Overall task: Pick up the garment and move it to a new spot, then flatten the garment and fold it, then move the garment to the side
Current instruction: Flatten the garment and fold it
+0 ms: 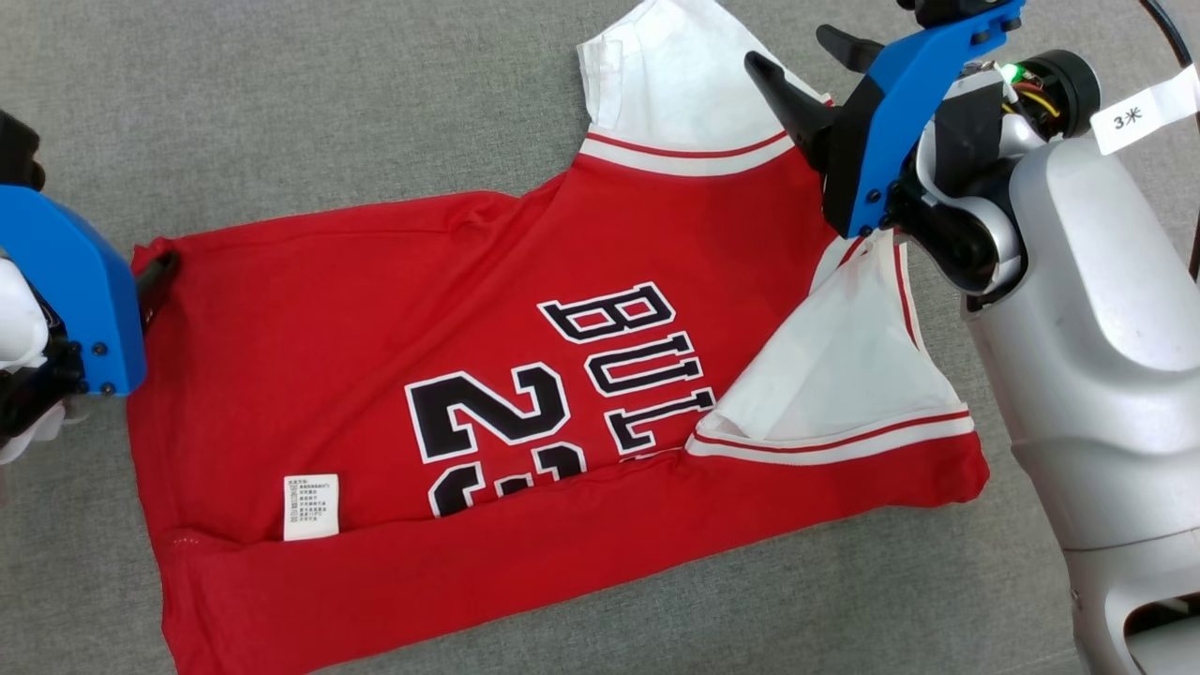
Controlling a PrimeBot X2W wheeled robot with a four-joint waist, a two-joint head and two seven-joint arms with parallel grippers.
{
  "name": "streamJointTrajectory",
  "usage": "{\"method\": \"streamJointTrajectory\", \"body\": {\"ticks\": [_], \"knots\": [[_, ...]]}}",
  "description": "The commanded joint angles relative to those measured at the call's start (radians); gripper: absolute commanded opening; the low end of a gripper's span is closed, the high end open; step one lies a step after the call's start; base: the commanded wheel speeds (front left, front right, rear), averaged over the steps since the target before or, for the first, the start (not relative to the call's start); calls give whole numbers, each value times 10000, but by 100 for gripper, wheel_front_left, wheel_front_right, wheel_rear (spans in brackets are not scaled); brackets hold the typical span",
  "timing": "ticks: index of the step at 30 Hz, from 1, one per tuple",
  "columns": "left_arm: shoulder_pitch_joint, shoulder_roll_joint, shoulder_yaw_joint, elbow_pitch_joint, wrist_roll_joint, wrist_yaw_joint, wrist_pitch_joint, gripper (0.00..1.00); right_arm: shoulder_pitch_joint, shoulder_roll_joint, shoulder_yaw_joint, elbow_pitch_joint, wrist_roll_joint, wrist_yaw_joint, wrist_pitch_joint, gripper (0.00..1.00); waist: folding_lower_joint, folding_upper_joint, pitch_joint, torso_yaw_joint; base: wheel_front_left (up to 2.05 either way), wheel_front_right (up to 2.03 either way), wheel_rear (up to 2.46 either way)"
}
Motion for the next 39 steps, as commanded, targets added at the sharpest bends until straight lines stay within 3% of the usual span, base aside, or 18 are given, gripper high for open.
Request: {"method": "streamJointTrajectory", "body": {"ticks": [1,2,7,14,19,23,24,25,26,27,28,39], "knots": [[265,107,-366,255,96,-104,462,40,-214,-37,33,106,48,1,-94,100,-1,0,31,26,0,0,0],[296,130,-431,264,96,-108,605,0,-271,-70,51,234,80,1,-123,100,-1,0,62,67,0,0,0],[283,-93,-622,-149,231,-32,451,0,-710,-308,-149,867,-6,1,-246,100,-1,0,184,501,0,0,0],[-196,-1092,-1194,-804,523,-520,-620,0,-1686,-537,-1121,2593,-1095,1,-134,100,-1,0,449,1670,0,0,0],[-644,-1778,-1564,-831,803,-815,-1420,0,-2227,-936,-1337,3594,-2370,1,-209,100,-1,0,715,2553,0,0,0],[-829,-2154,-1782,-624,909,-965,-1884,0,-2415,-884,-1564,4287,-2742,1,-68,100,-1,0,817,2987,0,0,0],[-853,-2195,-1799,-560,938,-1000,-1983,0,-2429,-831,-1536,4457,-2768,1,61,80,-1,0,831,3031,0,0,0],[-857,-2241,-1804,-497,952,-998,-2105,0,-2470,-821,-1516,4594,-2813,4,172,34,-1,0,838,3059,0,0,0],[-857,-2241,-1804,-497,952,-998,-2105,0,-2470,-821,-1516,4594,-2813,4,172,34,-1,0,838,3059,0,0,0],[-860,-2277,-1805,-434,946,-1013,-2213,0,-2465,-780,-1451,4678,-2857,4,181,4,-1,0,839,3077,0,0,0],[-879,-2288,-1756,-371,978,-1002,-2362,0,-2438,-790,-1450,4705,-2905,2,63,0,-1,0,831,3078,0,0,0],[-233,-2648,-875,700,972,-320,-4761,0,-1992,-864,-1777,4268,-2259,-1,-2055,0,-1,0,-44,2568,0,0,0]]}}
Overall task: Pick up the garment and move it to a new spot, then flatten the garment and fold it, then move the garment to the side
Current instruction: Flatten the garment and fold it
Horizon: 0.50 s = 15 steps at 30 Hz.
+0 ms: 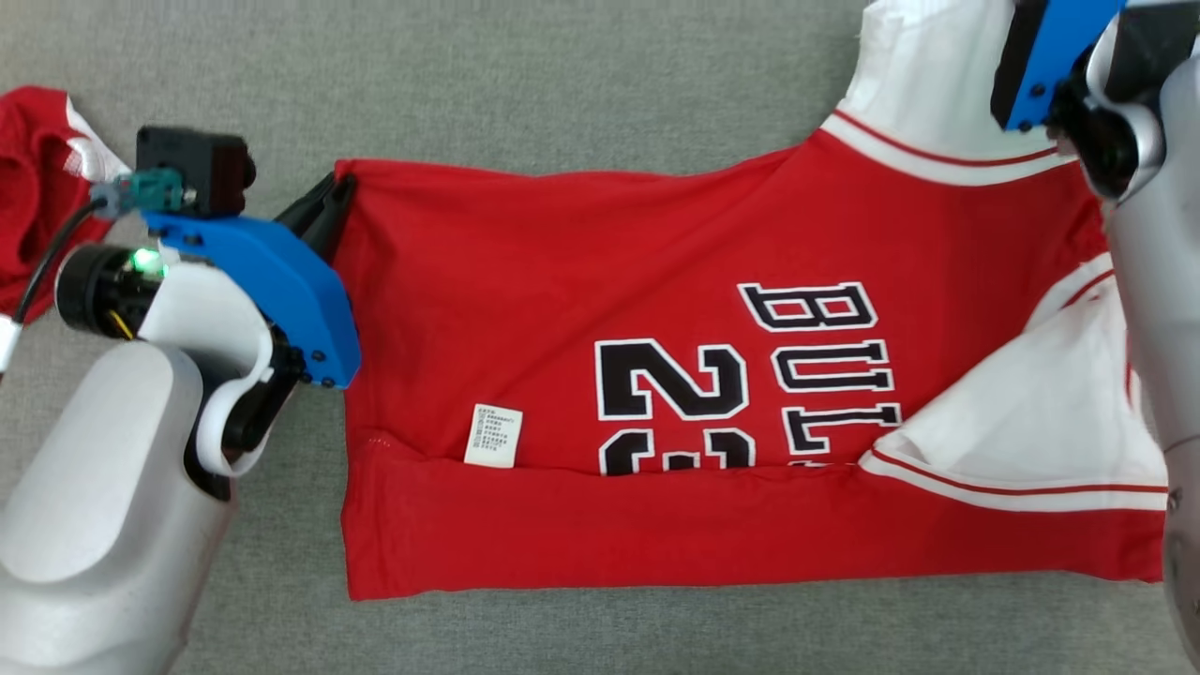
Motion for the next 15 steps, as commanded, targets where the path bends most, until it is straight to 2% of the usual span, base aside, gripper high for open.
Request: {"method": "streamJointTrajectory", "body": {"ticks": [1,6,15], "knots": [[199,-60,135,121,-105,80,-291,0,373,-84,87,-107,216,-3,-114,0,0,0,-311,-243,0,0,0],[909,-282,373,438,-348,95,-1252,0,1331,-365,497,-724,1033,-3,-329,0,0,0,-879,-512,0,0,0],[2177,-685,527,947,-702,-278,-2918,0,3845,-1122,656,-2545,2529,-1,-385,0,0,0,-1863,-611,0,0,0]]}}
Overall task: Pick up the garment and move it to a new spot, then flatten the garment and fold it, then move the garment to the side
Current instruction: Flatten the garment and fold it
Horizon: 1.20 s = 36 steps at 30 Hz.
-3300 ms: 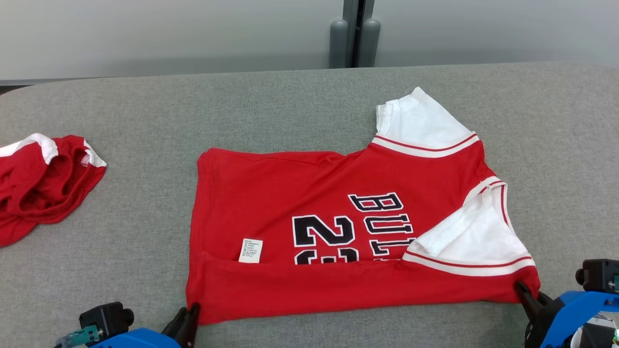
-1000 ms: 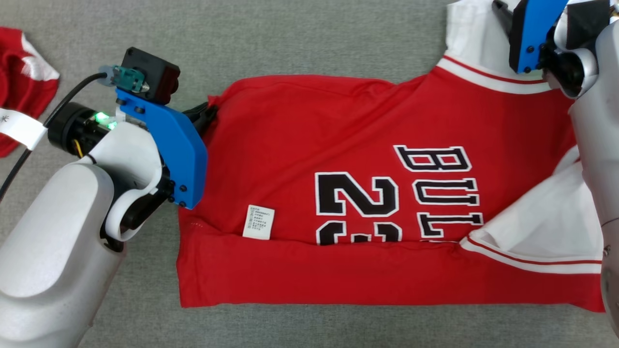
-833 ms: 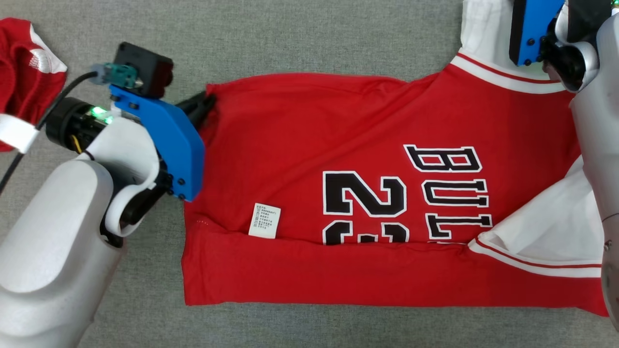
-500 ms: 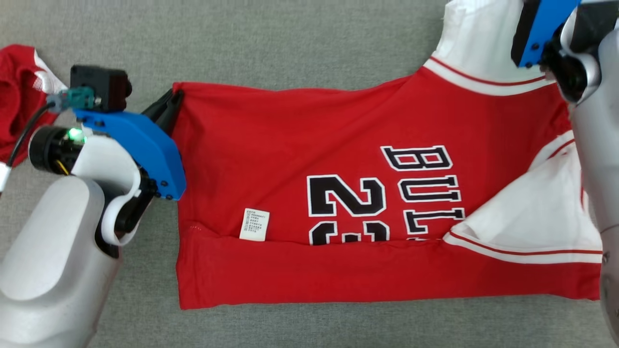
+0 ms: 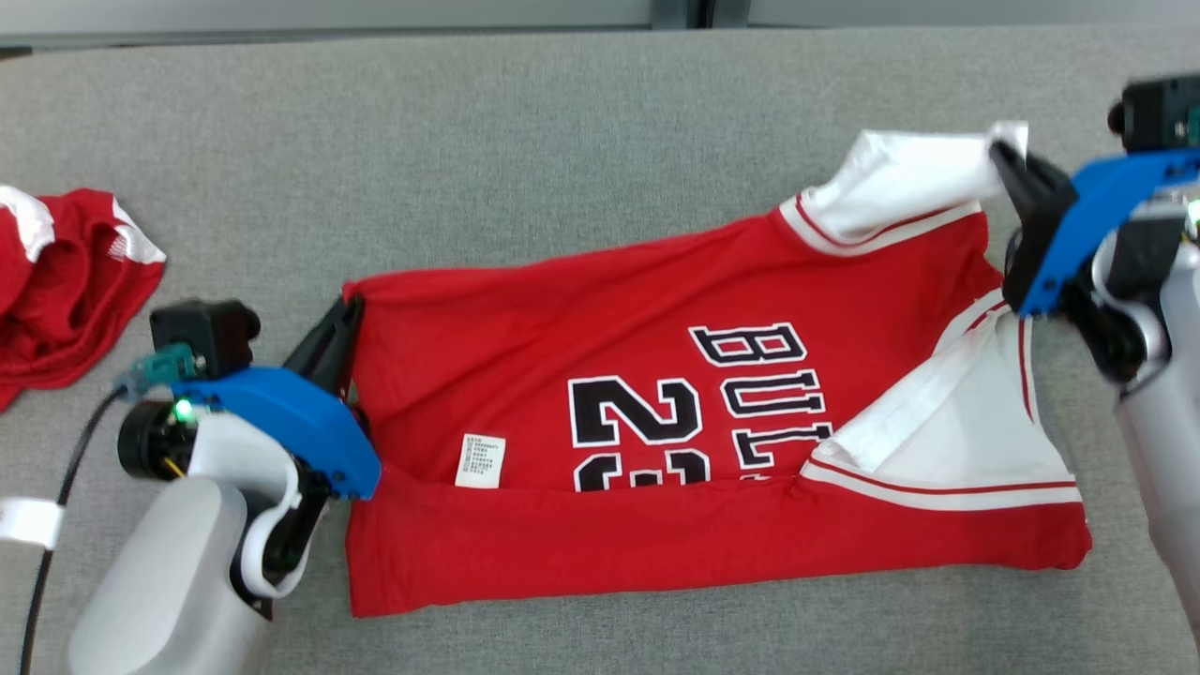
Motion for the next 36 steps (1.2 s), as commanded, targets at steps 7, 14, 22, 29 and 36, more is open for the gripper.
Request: {"method": "streamJointTrajectory", "body": {"ticks": [7,14,22,29,36], "knots": [[724,-54,-119,693,50,-319,-972,0,2373,-239,-522,-1753,669,-1,623,0,2,0,-636,-95,0,0,0],[965,142,-359,1096,511,-538,-2016,0,4388,72,-1486,-3575,747,-1,1428,0,2,0,-945,-122,0,0,0],[1019,330,-781,1545,1069,-717,-2957,0,6483,882,-2521,-6035,443,-1,2627,0,2,0,-1140,-187,0,0,0],[1155,409,-983,1935,1259,-699,-3290,61,7517,1484,-3045,-7206,18,-1,3593,44,2,0,-1190,-344,0,0,0],[1558,191,-704,2015,975,-391,-3788,100,8034,1781,-3337,-7652,-384,-1,4042,100,2,0,-1424,-384,0,0,0]]}}
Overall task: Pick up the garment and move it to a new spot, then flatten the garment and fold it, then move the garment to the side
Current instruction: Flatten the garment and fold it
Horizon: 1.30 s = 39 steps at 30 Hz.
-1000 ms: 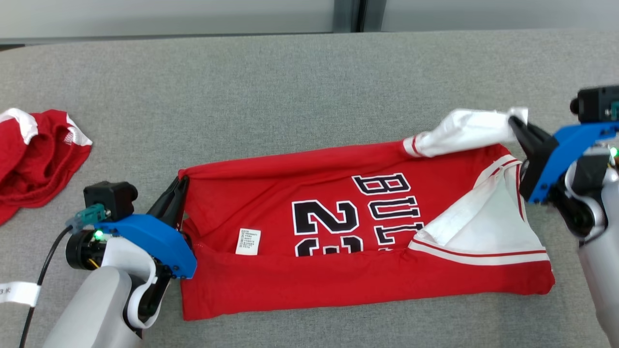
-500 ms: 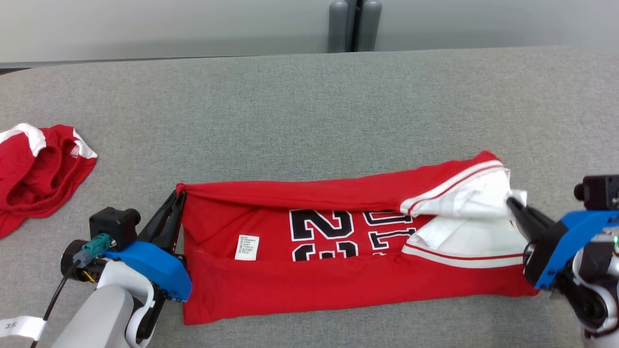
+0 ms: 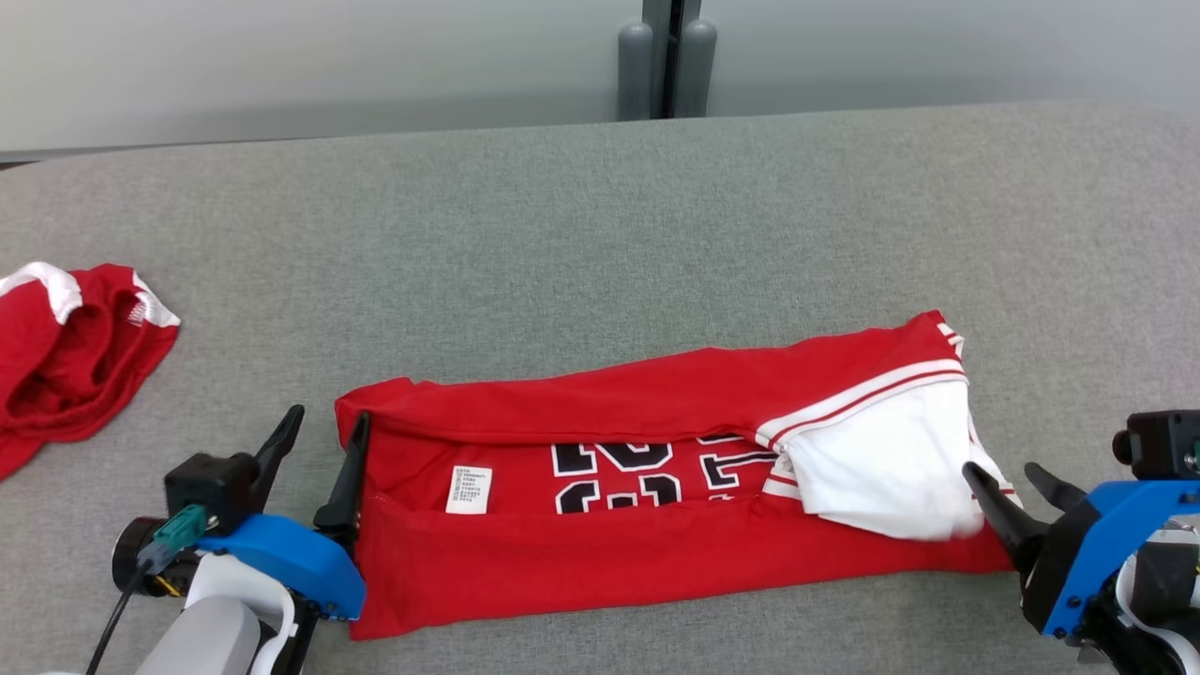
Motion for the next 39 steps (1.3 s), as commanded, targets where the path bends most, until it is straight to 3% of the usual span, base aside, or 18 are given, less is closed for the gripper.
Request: {"method": "streamJointTrajectory", "body": {"ticks": [1,5,11,18,26,39], "knots": [[253,-141,312,-95,-258,157,-274,100,228,98,-144,-126,-138,1,80,100,0,0,-116,19,0,0,0],[521,-560,989,-515,-548,229,-577,100,298,264,-592,-315,-320,1,-114,100,0,0,-339,181,0,0,0],[733,-941,1859,-1370,126,203,-624,100,197,511,-926,-145,-723,1,-310,100,0,0,-626,415,0,0,0],[1018,-1422,2862,-1844,1083,-20,-630,100,-541,789,-1258,1327,-1207,1,-1026,100,0,0,-922,663,0,0,0],[959,-1589,2876,-1111,1422,-236,-632,100,-1411,827,-1203,3304,-1522,1,-1640,100,0,0,-1015,824,0,0,0],[405,-1575,2760,-416,1449,-419,-633,100,-2941,859,-1664,5972,-2742,1,-1546,100,0,0,-785,862,0,0,0]]}}
